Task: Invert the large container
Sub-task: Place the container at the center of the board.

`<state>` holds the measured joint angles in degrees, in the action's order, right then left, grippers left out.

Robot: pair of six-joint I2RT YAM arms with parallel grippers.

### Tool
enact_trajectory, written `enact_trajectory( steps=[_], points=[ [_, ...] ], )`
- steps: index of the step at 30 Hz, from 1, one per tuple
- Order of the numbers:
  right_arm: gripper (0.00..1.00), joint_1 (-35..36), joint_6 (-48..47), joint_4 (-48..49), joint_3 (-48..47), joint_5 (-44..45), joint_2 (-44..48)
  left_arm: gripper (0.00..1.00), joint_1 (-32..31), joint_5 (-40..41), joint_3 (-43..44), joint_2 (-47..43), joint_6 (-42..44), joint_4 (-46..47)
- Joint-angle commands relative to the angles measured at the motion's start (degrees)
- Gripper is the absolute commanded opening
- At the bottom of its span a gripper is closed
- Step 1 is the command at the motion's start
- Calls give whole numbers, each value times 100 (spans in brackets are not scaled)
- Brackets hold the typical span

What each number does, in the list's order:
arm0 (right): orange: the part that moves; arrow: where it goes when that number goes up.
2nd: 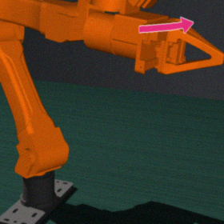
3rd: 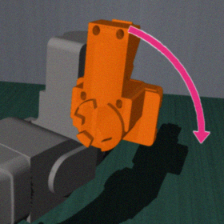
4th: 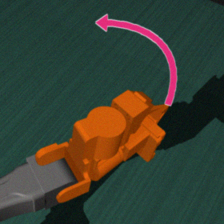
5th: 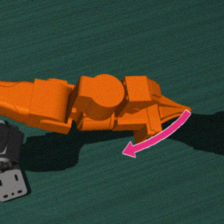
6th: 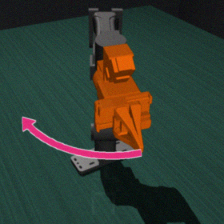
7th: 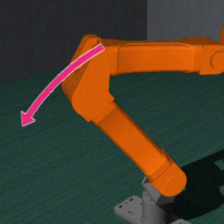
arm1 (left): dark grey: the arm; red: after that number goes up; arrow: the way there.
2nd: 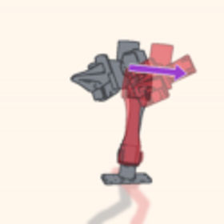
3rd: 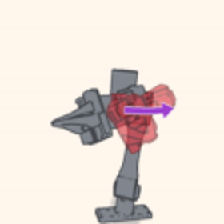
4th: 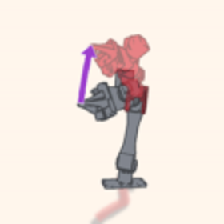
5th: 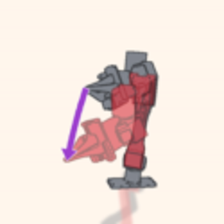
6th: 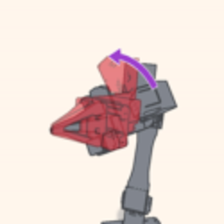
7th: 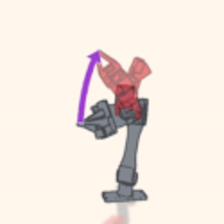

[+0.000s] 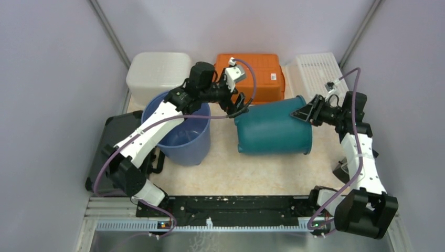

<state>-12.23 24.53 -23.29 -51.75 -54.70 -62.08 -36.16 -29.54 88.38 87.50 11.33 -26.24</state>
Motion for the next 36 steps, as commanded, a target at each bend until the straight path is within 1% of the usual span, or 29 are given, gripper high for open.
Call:
enact_trajectory(
  steps=[1, 9, 11, 15, 17, 19, 20, 23, 26, 31, 32, 35, 36],
  points=[
    [46, -16, -803, -429, -210, 543, -22, 99, -20, 70, -54, 69, -235, 370],
    [59, -16, -1518, -634, -557, 1569, 176, 99, -14, 541, -323, 69, -414, 423],
    [60, -16, -1725, -761, -736, 1812, 261, 99, -15, 565, -372, 51, -413, 432],
    [61, -16, -2203, -1138, -1126, 2172, 339, 99, -15, 485, -434, 39, -446, 461],
    [58, -10, -2384, -1294, -1249, 2244, 362, 99, -14, 460, -456, 62, -458, 471],
    [52, -12, -2426, -1379, -1244, 2266, 384, 99, -15, 478, -466, 88, -468, 478],
    [50, -8, -2591, -1395, -1216, 2258, 407, 99, -14, 493, -467, 115, -492, 487],
    [44, 32, -2687, -1422, -1164, 2282, 476, 99, -18, 531, -491, 139, -545, 513],
    [44, 245, -2818, -1511, -1168, 2581, 491, 99, -15, 546, -554, 152, -570, 542],
    [42, 812, -3001, -1661, -1150, 3066, 536, 99, -18, 513, -647, 226, -588, 575],
    [40, 872, -3006, -1654, -1145, 3124, 546, 99, -24, 500, -666, 250, -588, 588],
    [25, 906, -3026, -1592, -1126, 3292, 602, 99, -23, 487, -711, 293, -597, 583],
    [23, 914, -3051, -1565, -1113, 3363, 629, 99, -20, 497, -717, 307, -595, 577]
  ],
)
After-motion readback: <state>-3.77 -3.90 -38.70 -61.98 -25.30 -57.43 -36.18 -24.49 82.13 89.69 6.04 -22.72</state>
